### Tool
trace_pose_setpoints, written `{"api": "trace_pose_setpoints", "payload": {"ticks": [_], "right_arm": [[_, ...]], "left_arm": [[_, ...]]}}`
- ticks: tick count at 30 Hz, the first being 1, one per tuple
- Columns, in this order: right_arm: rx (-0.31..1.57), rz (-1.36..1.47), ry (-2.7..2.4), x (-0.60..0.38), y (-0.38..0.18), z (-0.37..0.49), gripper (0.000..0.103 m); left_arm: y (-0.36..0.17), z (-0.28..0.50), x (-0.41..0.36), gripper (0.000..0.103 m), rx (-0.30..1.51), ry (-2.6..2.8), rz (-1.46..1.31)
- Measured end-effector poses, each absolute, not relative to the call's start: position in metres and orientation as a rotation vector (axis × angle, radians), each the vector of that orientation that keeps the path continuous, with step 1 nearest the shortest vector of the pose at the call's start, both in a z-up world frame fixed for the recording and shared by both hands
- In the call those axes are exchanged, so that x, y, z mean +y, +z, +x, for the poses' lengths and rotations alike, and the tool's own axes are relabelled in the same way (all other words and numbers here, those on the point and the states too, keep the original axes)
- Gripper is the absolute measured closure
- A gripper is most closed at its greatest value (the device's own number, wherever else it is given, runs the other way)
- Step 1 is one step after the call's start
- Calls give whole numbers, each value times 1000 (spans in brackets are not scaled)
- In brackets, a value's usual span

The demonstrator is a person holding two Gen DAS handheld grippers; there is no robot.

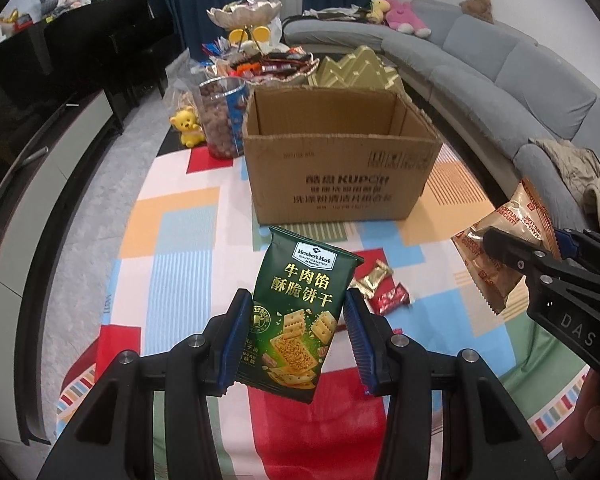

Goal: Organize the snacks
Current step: 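Carry the green cracker bag and tan biscuit bag over the open cardboard box with both tools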

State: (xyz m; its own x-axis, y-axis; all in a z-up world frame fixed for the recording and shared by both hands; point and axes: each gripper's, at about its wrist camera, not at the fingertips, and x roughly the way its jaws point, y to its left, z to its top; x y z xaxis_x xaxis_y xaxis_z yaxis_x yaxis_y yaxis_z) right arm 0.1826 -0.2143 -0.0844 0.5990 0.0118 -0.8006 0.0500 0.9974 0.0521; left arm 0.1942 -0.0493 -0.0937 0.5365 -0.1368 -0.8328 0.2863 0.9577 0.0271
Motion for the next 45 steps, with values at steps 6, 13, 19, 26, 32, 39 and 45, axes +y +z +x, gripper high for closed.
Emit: {"api": "trace_pose_setpoints", "payload": {"ticks": [6,13,19,26,32,39,45], "right_arm": [[886,69,-19,-214,-67,190,63],[850,69,-16,-214,-53,199,63],[822,65,-20,-216,-44,209,63],[777,57,-27,-218,-31,226,63],[743,51,-34,-219,-19,242,63],[721,58,-48,-226,-12,262,63],[709,54,-58,-228,-10,275,63]], "left_arm": [[-79,201,-51,56,943,-240,156],[-62,211,-53,56,905,-230,144],[-50,226,-56,56,875,-221,133],[-38,249,-59,56,843,-213,129],[-29,269,-62,56,814,-207,127],[-23,290,-69,56,791,-205,125],[-22,306,-77,56,779,-204,130]]}}
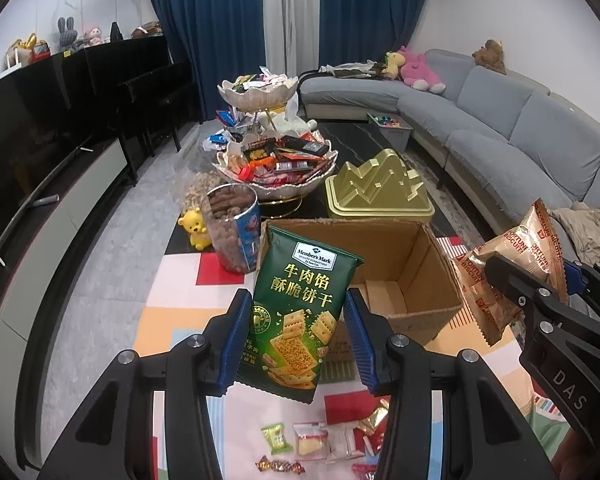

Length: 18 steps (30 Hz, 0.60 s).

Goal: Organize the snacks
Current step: 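Carry the green cracker bag and tan biscuit bag over the open cardboard box with both tools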

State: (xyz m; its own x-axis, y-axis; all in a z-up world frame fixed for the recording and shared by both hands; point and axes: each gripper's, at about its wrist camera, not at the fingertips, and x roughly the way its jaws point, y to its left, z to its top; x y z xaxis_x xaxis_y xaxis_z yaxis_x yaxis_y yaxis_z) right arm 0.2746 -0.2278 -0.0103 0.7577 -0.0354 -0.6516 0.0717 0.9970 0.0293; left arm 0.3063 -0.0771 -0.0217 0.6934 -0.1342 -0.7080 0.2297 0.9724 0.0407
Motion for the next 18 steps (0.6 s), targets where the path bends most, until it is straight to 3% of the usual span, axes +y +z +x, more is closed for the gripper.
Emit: {"api": "trace_pose_setpoints", "payload": {"ticks": [18], "right_arm": [[707,67,-108,-237,-20,320,63]], "left_arm": [[-38,360,-86,56,745,-199,95]]}}
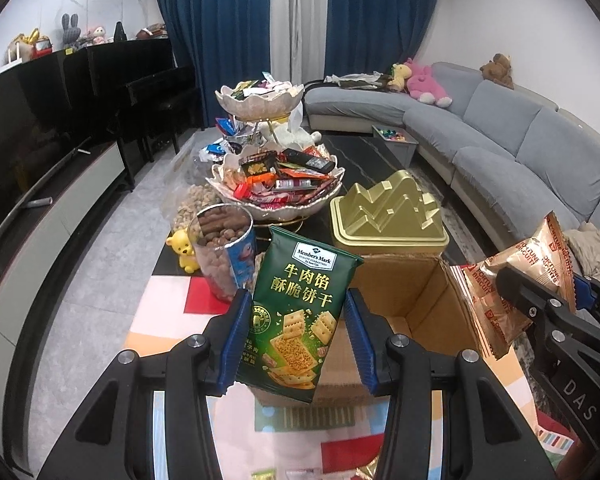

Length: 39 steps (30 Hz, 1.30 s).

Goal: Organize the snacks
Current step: 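Carry the green cracker bag and tan biscuit bag over the open cardboard box with both tools, then open both tools to drop the two bags into the cardboard box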

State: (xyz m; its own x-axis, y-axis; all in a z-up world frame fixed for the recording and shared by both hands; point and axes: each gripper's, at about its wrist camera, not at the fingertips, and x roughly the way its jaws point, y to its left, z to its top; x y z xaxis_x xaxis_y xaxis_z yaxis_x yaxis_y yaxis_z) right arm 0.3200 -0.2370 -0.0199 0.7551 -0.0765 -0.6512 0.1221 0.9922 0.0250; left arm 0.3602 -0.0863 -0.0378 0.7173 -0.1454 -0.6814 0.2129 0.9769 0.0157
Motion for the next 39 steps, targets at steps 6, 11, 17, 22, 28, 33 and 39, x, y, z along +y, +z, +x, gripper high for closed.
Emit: {"api": "trace_pose_setpoints", "payload": {"ticks": [6,11,17,22,28,33,39], "right_arm": [[725,74,-121,-241,-29,336,63],[744,68,-125,-242,-37,345,63],[758,62,-133,-244,-44,354,63],[762,61,-134,-245,-46,358,62],[771,65,-129,-248,-50,362,62],[766,53,-122,-247,-50,362,47],[746,55,-141,-246,-44,356,31]], "left_arm": [[-47,372,-92,56,749,-204,117],[-53,382,-95,56,765,-209,119],[-58,391,-96,56,788,-222,106],[-58,391,-99,57,782,-224,124],[-58,393,-101,56,784,-223,137],[-59,390,-101,42,773,-208,162],[-55,387,-93,29,765,-180,153]]}}
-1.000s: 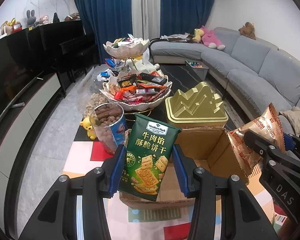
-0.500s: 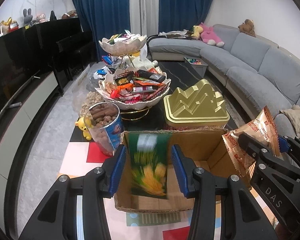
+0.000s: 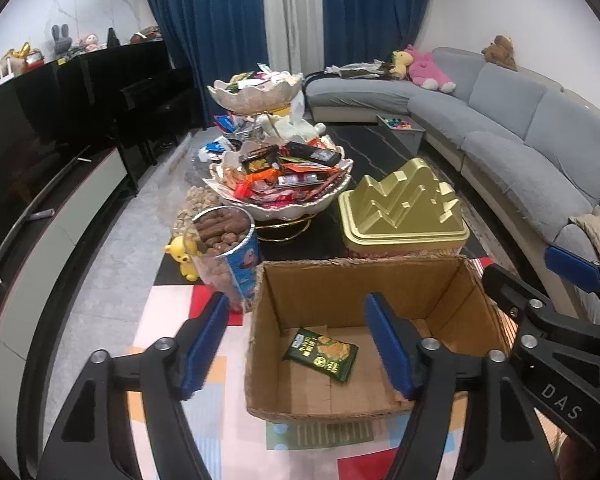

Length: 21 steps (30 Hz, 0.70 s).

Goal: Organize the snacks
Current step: 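Open both tools to drop the two bags into the cardboard box, then withdraw both tools from the box and move toward the remaining snacks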

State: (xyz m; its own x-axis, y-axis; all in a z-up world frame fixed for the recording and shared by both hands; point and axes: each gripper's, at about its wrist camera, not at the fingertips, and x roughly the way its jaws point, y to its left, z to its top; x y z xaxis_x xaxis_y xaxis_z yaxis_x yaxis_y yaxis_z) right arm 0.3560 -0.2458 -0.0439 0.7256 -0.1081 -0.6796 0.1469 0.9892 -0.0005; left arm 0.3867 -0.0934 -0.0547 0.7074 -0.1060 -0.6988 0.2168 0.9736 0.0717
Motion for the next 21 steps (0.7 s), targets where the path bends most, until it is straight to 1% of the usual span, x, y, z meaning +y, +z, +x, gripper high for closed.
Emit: {"api": "trace_pose_setpoints", "payload": {"ticks": [3,5,7,21], "right_arm": [[745,56,-145,-246,-42,354,30],[745,58,-149,-246,-41,352,27],[740,58,-155,-245,-39,349,24],[719,61,-170,-243,-24,326,24]], "left_arm": [[-51,383,-89,24,759,-169,140],[-49,380,-85,20,753,-161,136],[-46,377,-83,20,747,-156,139],[-26,351,-68,15,718,-129,128]]}}
